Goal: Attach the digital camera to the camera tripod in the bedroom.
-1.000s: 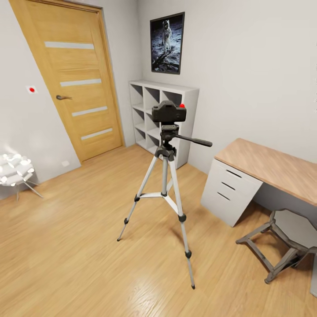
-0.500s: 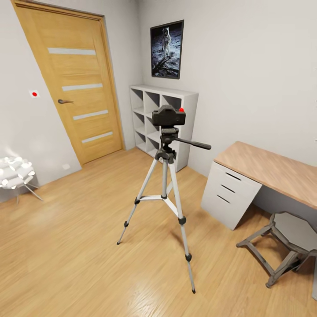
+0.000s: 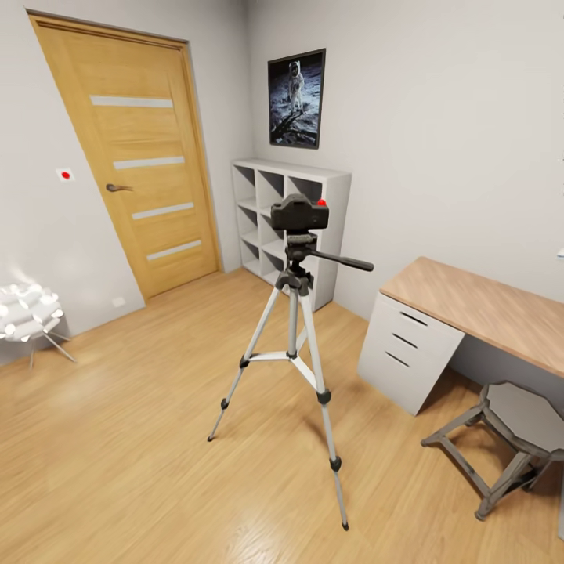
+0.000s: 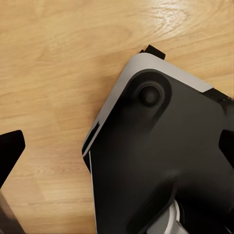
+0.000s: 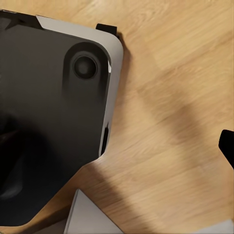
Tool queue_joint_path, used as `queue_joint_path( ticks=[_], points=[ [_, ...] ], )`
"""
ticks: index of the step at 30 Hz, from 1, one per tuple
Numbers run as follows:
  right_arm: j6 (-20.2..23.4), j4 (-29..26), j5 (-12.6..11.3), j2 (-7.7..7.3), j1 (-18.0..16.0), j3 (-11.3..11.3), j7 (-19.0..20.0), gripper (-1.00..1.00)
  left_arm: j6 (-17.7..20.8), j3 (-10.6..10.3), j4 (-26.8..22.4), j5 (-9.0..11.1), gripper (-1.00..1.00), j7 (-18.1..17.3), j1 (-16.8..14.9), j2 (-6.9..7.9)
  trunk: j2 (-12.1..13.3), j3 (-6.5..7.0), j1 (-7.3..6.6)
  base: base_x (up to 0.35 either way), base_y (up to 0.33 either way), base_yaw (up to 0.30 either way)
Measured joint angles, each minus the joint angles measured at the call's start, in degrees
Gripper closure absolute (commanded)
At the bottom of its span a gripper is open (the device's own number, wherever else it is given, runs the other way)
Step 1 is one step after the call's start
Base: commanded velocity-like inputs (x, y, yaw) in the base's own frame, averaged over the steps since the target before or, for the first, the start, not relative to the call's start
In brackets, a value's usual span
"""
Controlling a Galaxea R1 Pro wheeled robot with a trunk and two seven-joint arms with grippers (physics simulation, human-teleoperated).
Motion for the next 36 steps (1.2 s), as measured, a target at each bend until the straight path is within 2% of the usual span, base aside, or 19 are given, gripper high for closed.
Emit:
queue_joint_path(
  ticks=[36],
  points=[
    [0.01,0.0,0.0,0.18,0.62,0.03,0.06,-1.0,0.0,0.0,0.02,0.0,-1.0,0.0,0.0,0.0,0.01,3.31,0.0,0.0,0.0,0.0]
  ],
)
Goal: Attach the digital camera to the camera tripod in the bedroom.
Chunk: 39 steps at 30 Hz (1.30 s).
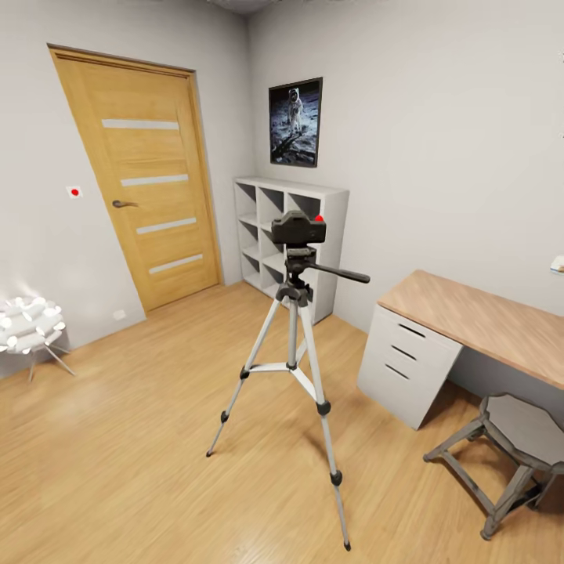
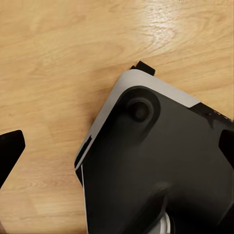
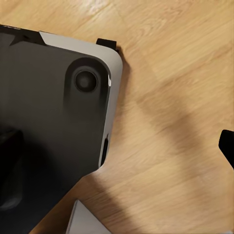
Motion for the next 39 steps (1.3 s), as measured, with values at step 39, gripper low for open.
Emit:
queue_joint_path(
  ticks=[39],
  points=[
    [-0.01,0.0,0.0,0.0,0.0,0.0,0.0,-1.0,0.0,0.0,-0.01,0.0,-1.0,0.0,0.0,0.0,0.01,3.58,0.0,0.0,0.0,0.0]
  ],
)
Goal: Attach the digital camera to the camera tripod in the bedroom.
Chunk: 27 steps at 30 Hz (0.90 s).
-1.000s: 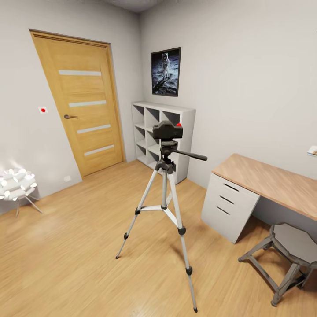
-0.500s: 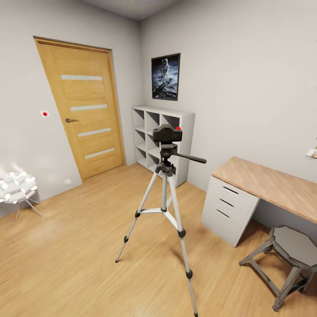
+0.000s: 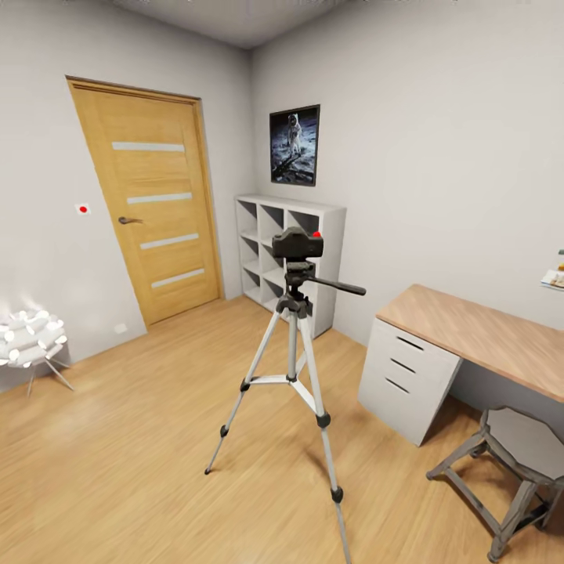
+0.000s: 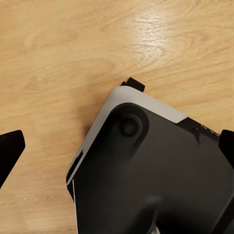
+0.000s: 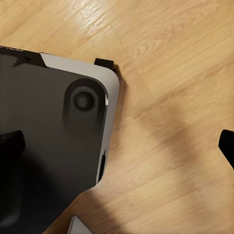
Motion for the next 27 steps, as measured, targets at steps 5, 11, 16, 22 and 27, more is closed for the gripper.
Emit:
queue_joint_path(
  ticks=[5,11,16,22,27],
  points=[
    [0.13,0.01,0.0,0.0,0.0,0.0,-0.01,-1.0,0.0,0.0,-0.01,0.0,-1.0,0.0,0.0,0.0,0.0,0.46,0.0,0.0,0.0,0.0],
    [0.29,0.01,0.0,0.0,0.0,0.0,-0.07,-1.0,0.0,0.0,-0.01,0.0,-1.0,0.0,0.0,0.0,0.0,1.01,0.0,0.0,0.0,0.0],
    [0.32,0.01,0.0,0.0,0.0,0.0,-0.08,-1.0,0.0,0.0,0.0,0.0,-1.0,0.0,0.0,0.0,0.0,1.47,0.0,0.0,0.0,0.0],
    [0.33,0.01,0.0,0.0,0.0,0.0,-0.09,-1.0,0.0,0.0,-0.01,0.0,-1.0,0.0,0.0,0.0,0.0,2.02,0.0,0.0,0.0,0.0],
    [0.33,0.01,0.0,0.0,0.0,0.0,-0.09,-1.0,0.0,0.0,0.0,0.0,-1.0,0.0,0.0,0.0,0.01,2.48,0.0,0.0,0.0,0.0]
  ],
)
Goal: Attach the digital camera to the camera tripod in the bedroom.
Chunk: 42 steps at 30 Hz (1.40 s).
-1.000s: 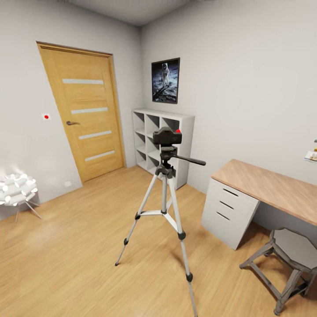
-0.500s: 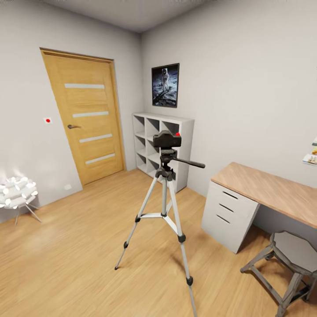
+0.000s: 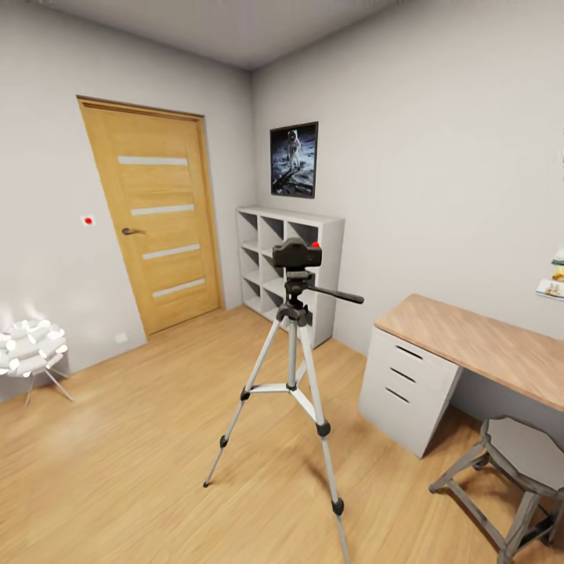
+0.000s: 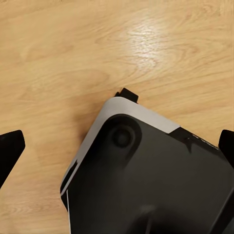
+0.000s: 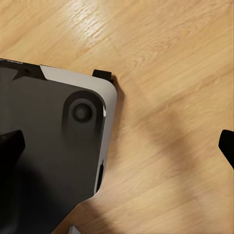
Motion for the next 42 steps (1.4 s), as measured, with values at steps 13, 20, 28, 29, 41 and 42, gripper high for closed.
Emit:
queue_joint_path(
  ticks=[13,20,28,29,41,42],
  points=[
    [0.0,0.0,-0.06,0.0,-0.02,-0.07,-0.03,-1.0,0.0,0.0,0.0,0.0,-1.0,0.0,-0.03,0.0,-0.06,1.11,0.01,0.0,0.0,0.0],
    [0.09,0.0,-0.5,-0.06,-0.04,-0.35,-1.15,-1.0,0.0,0.0,-0.01,0.0,-1.0,0.0,-0.04,0.0,-0.09,1.72,0.02,0.0,0.0,0.0],
    [0.28,-0.01,-2.98,-0.01,-0.04,-1.44,-7.69,-1.0,0.0,0.0,0.0,0.0,-1.0,0.0,-0.04,0.0,-0.09,2.45,0.02,0.0,0.0,0.0],
    [0.38,-0.01,-3.14,-0.01,-0.04,-1.47,-8.26,-1.0,0.0,0.0,0.0,0.0,-1.0,0.0,-0.04,0.0,-0.09,2.55,0.02,0.0,0.0,0.0],
    [1.68,0.03,-3.6,0.07,-0.04,-1.42,-10.31,-1.0,0.0,0.0,0.0,0.0,-1.0,0.0,-0.04,0.0,-0.09,3.65,0.02,0.0,0.0,0.0],
    [1.63,0.03,-3.6,0.08,-0.04,-1.41,-10.3,-1.0,0.0,0.0,0.0,0.0,-1.0,0.0,-0.04,0.0,-0.09,3.74,0.02,0.0,0.0,0.0]
  ],
)
